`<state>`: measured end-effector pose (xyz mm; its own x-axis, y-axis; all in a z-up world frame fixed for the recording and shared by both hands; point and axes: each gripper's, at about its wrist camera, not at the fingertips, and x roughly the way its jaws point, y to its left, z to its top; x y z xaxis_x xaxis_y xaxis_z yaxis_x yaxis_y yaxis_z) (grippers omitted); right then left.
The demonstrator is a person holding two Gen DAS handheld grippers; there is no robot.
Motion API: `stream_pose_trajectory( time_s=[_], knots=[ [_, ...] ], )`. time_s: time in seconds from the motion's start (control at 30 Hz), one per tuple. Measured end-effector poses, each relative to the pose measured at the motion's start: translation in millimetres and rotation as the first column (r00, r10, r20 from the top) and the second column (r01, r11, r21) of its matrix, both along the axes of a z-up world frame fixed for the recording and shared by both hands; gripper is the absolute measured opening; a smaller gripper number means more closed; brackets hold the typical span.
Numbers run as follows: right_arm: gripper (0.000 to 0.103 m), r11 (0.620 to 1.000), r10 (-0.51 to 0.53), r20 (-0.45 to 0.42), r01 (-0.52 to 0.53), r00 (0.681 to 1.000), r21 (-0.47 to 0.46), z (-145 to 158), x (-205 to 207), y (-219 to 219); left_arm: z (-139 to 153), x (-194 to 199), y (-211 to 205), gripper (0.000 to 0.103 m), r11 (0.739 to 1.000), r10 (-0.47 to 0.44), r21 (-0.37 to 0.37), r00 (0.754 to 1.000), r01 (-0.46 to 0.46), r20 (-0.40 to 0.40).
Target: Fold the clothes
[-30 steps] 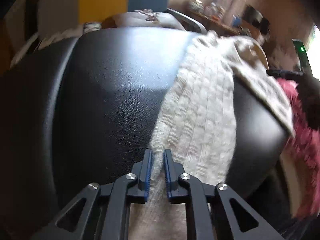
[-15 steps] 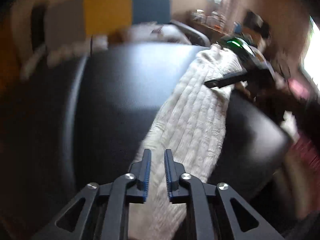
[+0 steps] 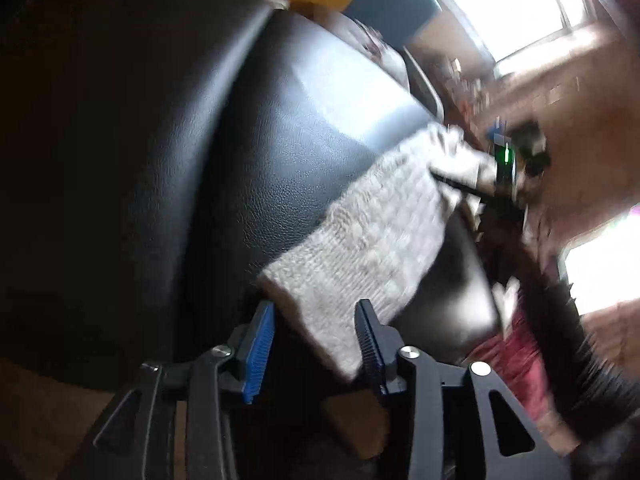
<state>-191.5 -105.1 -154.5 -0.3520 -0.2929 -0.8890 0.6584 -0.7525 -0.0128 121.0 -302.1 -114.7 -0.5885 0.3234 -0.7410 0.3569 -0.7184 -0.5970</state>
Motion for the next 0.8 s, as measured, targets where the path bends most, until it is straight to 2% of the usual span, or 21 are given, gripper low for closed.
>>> stream_pose_trajectory(
  time_s=[0.1, 0.17, 0.2, 0.23, 0.3, 0.37, 0.43, 0.5, 0.6, 0.7, 0.8],
  knots=[
    [0.103, 1.000, -0.002, -0.005, 0.002, 1.000, -0.005, -0.5, -2.2, -3.2, -8.2, 10.7, -3.0, 0.044, 0.995, 0.047, 0.091, 0.999, -0.048, 0.003],
    [0.103, 1.000, 0.003, -0.013, -0.003, 1.000, -0.014, -1.1, -3.3, -3.0, -7.2, 7.6, 4.0, 0.037, 0.993, 0.099, 0.063, 0.995, -0.099, -0.002],
    [0.103, 1.000, 0.006, -0.018, -0.006, 1.000, -0.018, -1.9, -3.4, -3.0, -5.7, 4.3, 10.2, 0.019, 0.993, 0.113, 0.032, 0.993, -0.113, -0.012],
    [0.103, 1.000, 0.007, -0.026, -0.008, 1.000, -0.025, -2.6, -2.6, -2.2, -7.9, 0.3, 14.6, 0.009, 0.991, 0.125, 0.039, 0.992, -0.124, -0.009],
    [0.103, 0.999, 0.008, -0.040, -0.010, 0.999, -0.037, -3.8, -0.7, -0.3, -11.7, -7.7, 23.2, 0.008, 0.987, 0.151, 0.051, 0.989, -0.150, -0.007],
    [0.103, 0.999, 0.008, -0.048, -0.010, 0.999, -0.043, -5.3, -0.3, 0.9, -3.5, -10.7, 27.9, 0.007, 0.980, 0.200, 0.020, 0.979, -0.200, -0.040],
    [0.103, 0.999, 0.008, -0.048, -0.010, 0.999, -0.042, -5.4, 0.4, 1.4, 18.5, -10.3, 33.9, 0.007, 0.970, 0.228, -0.059, 0.968, -0.235, -0.104],
    [0.103, 0.999, 0.008, -0.046, -0.009, 0.999, -0.039, -5.5, 0.0, 1.2, 18.2, -16.4, 44.7, 0.007, 0.971, 0.171, -0.154, 0.981, -0.184, -0.093],
    [0.103, 1.000, -0.004, -0.040, 0.003, 0.999, -0.030, -4.0, 1.5, 0.9, 17.8, -25.6, 60.9, 0.007, 0.951, 0.088, -0.292, 0.994, -0.104, -0.068],
    [0.103, 1.000, -0.026, -0.034, 0.025, 0.999, -0.013, -0.4, 6.6, -0.1, 17.5, -34.7, 77.1, 0.007, 0.907, 0.008, -0.422, 0.999, -0.020, -0.031],
    [0.103, 0.999, -0.034, -0.031, 0.033, 0.999, -0.011, -0.4, 6.7, -0.7, 17.1, -43.9, 93.2, 0.007, 0.839, -0.066, -0.540, 0.998, 0.065, 0.016]
  ],
)
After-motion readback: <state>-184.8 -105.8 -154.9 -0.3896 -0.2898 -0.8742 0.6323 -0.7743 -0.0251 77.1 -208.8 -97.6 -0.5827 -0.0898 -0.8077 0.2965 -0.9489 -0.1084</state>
